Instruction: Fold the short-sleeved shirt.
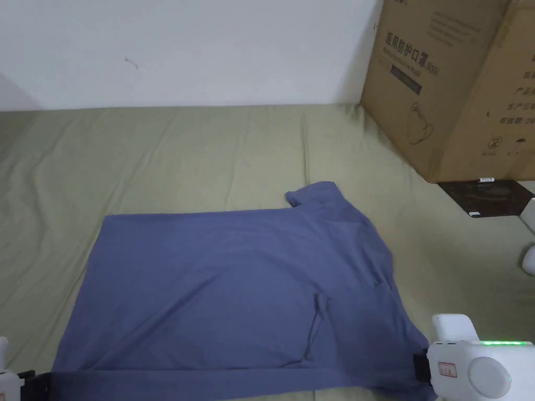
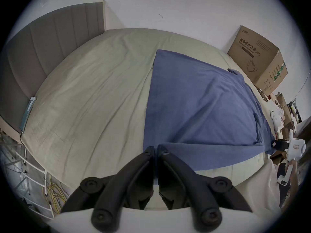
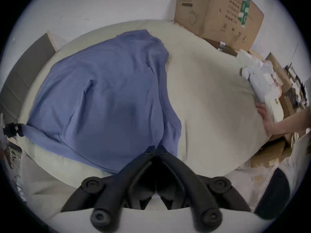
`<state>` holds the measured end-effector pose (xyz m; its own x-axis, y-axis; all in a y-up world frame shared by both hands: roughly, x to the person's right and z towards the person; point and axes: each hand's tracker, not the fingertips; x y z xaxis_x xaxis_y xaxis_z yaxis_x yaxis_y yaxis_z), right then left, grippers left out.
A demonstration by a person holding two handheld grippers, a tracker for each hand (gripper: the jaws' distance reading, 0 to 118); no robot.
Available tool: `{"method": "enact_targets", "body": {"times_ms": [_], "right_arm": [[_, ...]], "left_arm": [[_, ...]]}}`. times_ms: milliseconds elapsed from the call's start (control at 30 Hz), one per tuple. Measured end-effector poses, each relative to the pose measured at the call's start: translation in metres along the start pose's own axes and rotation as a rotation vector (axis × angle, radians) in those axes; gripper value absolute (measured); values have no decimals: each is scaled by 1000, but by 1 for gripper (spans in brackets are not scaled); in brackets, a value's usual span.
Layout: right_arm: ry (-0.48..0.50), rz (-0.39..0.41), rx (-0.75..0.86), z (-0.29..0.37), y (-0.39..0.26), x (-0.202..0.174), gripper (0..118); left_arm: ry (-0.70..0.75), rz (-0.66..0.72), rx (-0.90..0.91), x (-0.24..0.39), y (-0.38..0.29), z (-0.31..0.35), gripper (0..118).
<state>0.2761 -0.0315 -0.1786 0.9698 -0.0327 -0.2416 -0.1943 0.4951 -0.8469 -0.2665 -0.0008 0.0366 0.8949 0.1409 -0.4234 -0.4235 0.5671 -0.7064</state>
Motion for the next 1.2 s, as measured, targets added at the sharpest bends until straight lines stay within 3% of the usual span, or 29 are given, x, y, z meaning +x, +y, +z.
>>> {"method": "enact_targets", "body": {"times_ms": [333,500,600,633,667,733,767,800,900,933,967,1033,1133,1200], "right_arm": [[-3,24,84,29,63,-6,0],[-14,5,82,-5,104,-5,0],[-51,51,39,-33,124,-15,0],[-62,58,38,-45,123,-17,0],[-68,50,36,-52,125,-21,12],[-59,43,25,-59,128,-25,70],[-71,44,18,-61,123,-26,79],[-71,54,16,-60,121,-25,78],[-76,79,46,-43,114,-22,77],[-74,90,62,-36,111,-20,73],[-69,94,76,-28,108,-19,56],[-74,86,91,-14,98,-16,1],[-86,8,84,-1,77,-14,0],[-27,-38,50,-1,63,-14,0]], "left_arm": [[-3,-64,26,5,47,-5,2],[7,-79,20,9,94,-42,3],[51,-140,-7,14,108,-73,4],[51,-142,-16,15,111,-81,9],[54,-134,-22,16,112,-89,31],[68,-136,-44,18,112,-97,84],[80,-141,-53,17,111,-98,104],[77,-138,-59,16,109,-95,104],[31,-108,-38,5,103,-78,102],[39,-98,-35,2,101,-71,96],[41,-86,-26,-1,99,-62,72],[0,-41,21,-8,91,-42,0],[-22,-20,21,-12,71,-26,0],[-22,-28,-11,-14,60,-27,0]]}}
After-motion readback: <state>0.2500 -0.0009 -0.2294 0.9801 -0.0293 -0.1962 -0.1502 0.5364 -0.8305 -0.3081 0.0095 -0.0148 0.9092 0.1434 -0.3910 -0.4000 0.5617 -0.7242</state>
